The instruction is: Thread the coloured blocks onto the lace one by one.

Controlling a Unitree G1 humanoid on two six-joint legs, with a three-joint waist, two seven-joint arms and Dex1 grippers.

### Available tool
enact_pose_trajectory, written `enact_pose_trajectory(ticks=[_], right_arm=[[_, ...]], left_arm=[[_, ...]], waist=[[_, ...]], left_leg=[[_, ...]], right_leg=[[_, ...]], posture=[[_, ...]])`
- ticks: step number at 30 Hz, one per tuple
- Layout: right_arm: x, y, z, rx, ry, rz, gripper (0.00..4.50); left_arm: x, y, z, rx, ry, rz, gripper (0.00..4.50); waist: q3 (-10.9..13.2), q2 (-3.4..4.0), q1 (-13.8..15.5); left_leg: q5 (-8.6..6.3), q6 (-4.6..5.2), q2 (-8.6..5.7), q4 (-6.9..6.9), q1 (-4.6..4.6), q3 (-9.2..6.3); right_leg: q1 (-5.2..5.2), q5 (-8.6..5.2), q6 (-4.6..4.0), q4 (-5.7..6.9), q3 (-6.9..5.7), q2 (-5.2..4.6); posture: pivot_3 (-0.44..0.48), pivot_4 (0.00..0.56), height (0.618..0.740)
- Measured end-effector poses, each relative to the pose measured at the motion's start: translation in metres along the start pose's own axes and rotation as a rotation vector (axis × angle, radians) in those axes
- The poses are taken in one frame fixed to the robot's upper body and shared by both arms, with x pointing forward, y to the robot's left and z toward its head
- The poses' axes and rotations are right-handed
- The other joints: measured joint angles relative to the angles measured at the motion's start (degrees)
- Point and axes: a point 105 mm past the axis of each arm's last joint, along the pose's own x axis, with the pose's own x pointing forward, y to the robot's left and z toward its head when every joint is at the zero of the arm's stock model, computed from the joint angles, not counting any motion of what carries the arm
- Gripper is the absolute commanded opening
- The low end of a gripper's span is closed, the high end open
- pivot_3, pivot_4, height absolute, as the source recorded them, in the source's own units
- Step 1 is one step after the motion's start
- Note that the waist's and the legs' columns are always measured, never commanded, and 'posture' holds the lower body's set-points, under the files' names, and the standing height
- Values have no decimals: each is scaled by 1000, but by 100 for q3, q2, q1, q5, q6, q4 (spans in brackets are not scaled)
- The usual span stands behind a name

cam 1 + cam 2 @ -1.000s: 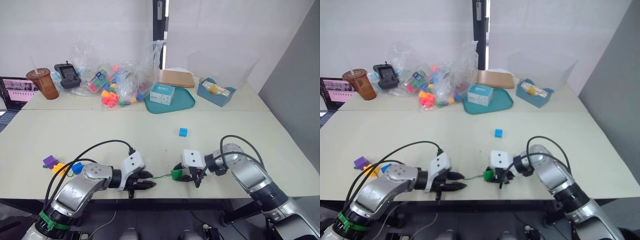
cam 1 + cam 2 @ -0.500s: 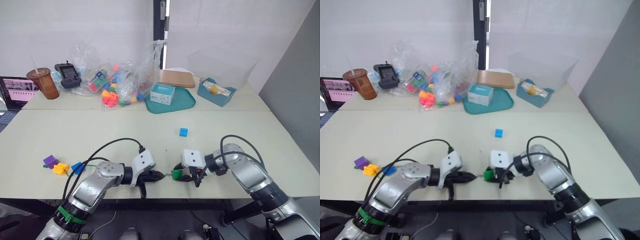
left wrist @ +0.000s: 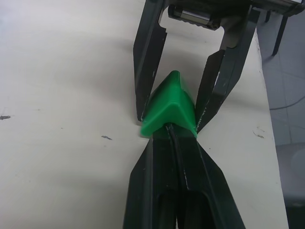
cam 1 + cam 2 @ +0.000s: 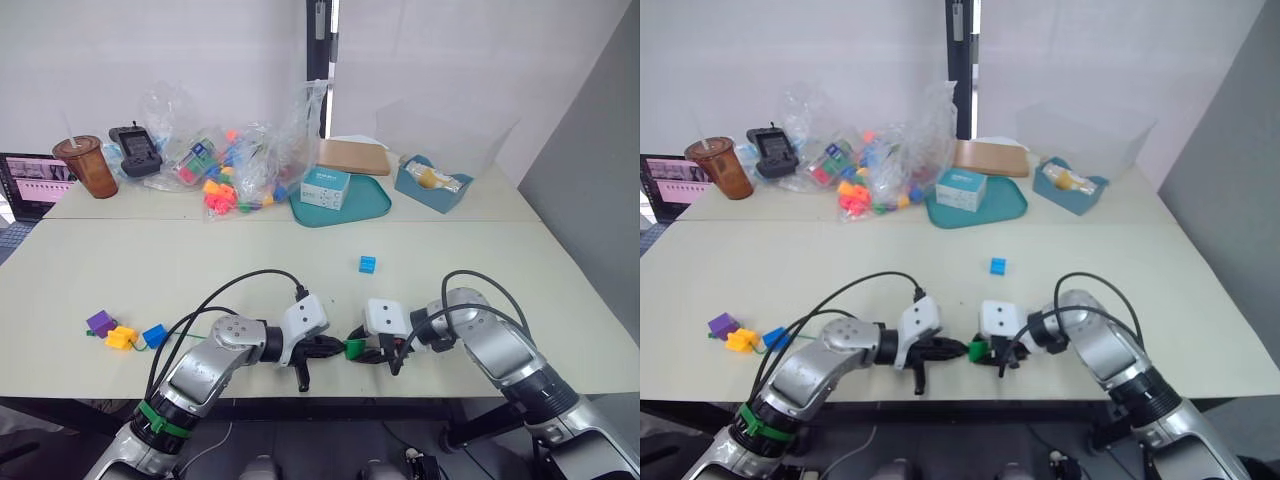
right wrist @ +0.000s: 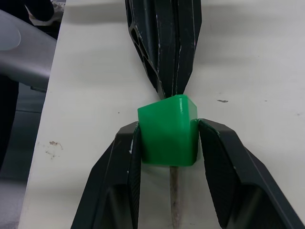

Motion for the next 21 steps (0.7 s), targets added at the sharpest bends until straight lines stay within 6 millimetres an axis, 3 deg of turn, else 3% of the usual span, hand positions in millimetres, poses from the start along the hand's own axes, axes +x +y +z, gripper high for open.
enact_pose_trajectory(ticks=[5, 8, 14, 19, 21], right_arm=[[-1, 0, -1, 4, 2, -3, 1317], [-1, -1, -1, 10, 3, -4, 1317], [1, 0, -1, 15, -1, -11, 1317], [5, 0, -1, 23, -13, -14, 1317], [6, 0, -1, 27, -16, -13, 2360]], left_arm=[[0, 1, -1, 0, 9, 1, 39], [-2, 3, -2, -19, 14, 7, 825], [-7, 4, 0, -23, 10, -3, 2836], [-27, 12, 3, -27, 8, 12, 4482], [-33, 14, 1, -26, 21, 28, 4500]], waist=[[0, 0, 12], [0, 0, 11], [0, 0, -17], [0, 0, -52], [0, 0, -53]], left_leg=[[0, 0, 0, 1, 0, 0], [0, 0, 0, 0, 0, 0], [0, 0, 1, 0, 0, 0], [0, 0, 3, -4, 2, -1], [0, 0, 3, -4, 3, -1]], right_leg=[[0, 1, 1, -2, 0, 0], [1, 1, 1, -2, 0, 0], [0, 1, 1, -4, 0, 1], [0, 1, 1, -6, 0, 3], [0, 1, 1, -6, 0, 2]], posture=[[0, 150, 740], [0, 150, 740], [0, 150, 740], [0, 150, 740], [0, 150, 740]])
